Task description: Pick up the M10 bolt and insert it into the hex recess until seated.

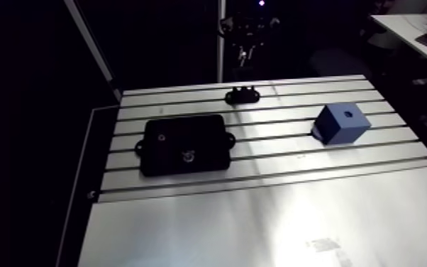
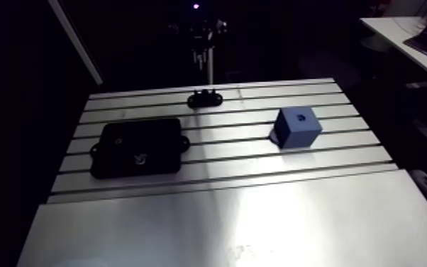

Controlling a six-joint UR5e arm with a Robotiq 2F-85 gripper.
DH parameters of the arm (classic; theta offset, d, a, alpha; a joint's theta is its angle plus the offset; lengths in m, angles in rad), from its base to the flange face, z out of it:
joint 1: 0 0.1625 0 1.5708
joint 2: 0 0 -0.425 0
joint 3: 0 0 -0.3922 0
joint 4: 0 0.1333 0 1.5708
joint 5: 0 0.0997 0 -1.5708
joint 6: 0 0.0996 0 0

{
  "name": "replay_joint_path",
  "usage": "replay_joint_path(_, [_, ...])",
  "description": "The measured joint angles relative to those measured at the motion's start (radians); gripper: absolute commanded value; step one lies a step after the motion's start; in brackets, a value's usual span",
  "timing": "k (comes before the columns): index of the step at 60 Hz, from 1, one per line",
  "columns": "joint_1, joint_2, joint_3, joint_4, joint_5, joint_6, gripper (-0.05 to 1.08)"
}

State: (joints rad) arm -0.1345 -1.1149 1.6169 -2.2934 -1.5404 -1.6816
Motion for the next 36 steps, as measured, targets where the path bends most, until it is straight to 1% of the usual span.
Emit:
replay_joint_path(9, [-0.008, -0.033, -0.037, 0.085, -0.002, -0.059, 0.86])
replay_joint_path(17, [-0.021, -0.060, -0.078, 0.198, -0.005, -0.150, 0.86])
replay_joint_path(25, [-0.047, -0.084, -0.111, 0.309, -0.011, -0.260, 0.86])
replay_joint_path(30, [-0.066, -0.097, -0.126, 0.369, -0.019, -0.346, 0.86])
replay_joint_path(36, [-0.090, -0.112, -0.137, 0.430, -0.035, -0.456, 0.86])
